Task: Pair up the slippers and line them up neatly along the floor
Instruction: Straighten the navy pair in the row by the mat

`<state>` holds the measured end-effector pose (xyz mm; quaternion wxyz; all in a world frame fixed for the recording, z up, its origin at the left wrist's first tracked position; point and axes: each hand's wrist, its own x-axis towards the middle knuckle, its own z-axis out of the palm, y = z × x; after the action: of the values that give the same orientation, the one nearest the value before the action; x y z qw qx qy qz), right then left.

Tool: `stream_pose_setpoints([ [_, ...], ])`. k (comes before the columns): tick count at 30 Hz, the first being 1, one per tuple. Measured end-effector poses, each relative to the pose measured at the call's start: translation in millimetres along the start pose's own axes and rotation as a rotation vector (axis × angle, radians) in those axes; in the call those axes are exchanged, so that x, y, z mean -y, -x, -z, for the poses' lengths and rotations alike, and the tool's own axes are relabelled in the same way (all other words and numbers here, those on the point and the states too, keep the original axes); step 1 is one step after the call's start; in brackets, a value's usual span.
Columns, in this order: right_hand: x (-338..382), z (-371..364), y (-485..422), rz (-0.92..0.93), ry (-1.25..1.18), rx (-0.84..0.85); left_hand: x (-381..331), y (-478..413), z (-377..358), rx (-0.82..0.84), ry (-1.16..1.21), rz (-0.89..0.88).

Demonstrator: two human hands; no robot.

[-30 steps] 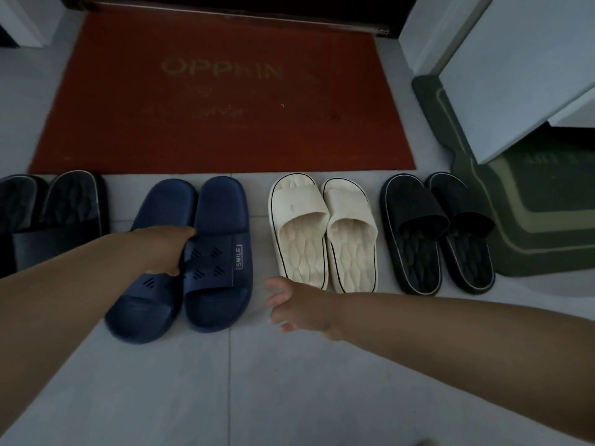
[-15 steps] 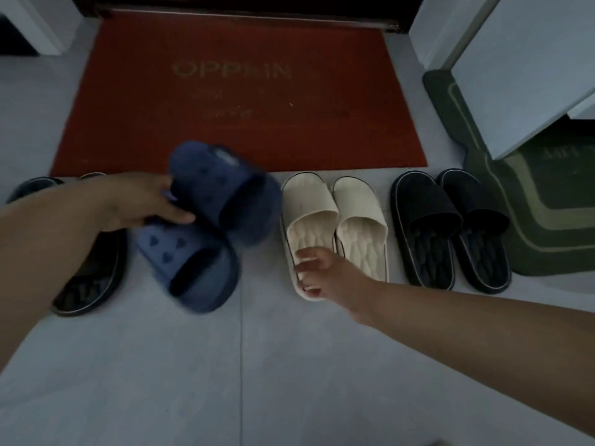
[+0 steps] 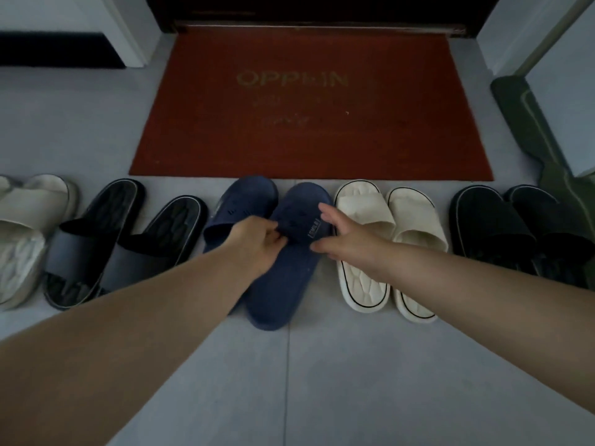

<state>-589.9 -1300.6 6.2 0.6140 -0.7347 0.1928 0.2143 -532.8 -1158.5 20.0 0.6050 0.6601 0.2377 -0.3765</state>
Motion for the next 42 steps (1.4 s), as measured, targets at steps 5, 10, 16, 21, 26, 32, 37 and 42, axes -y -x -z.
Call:
stream_pose_setpoints([
  [5,-10,-12,-23,0.08,0.341,0.047,6,-11,39,0.016,-0.934,-0.044],
  [10,-12,-10,-34,0.139,0.525,-0.09,-12,-26,101,-0.263,-1.187,-0.607],
  [16,-7,-11,-39,0.136,0.595,-0.053,-2,-57,117,-0.113,-1.159,-0.529],
  [21,-16,-8,-31,0.147,0.624,-0.046,10,-52,118,-0.12,-1.156,-0.581],
  [26,-13,-3,-27,0.17,0.665,0.013,5,-44,113,-0.08,-0.983,-0.441],
  [32,66,7,-6,0.319,0.773,0.373,-69,42,116,0.08,-0.651,-0.265],
  [37,127,-20,-10,0.365,0.897,0.597,-91,92,186,-0.059,-1.162,-0.194],
  [42,142,-109,-44,0.302,0.807,0.601,-77,40,262,-0.019,-1.069,-0.236],
])
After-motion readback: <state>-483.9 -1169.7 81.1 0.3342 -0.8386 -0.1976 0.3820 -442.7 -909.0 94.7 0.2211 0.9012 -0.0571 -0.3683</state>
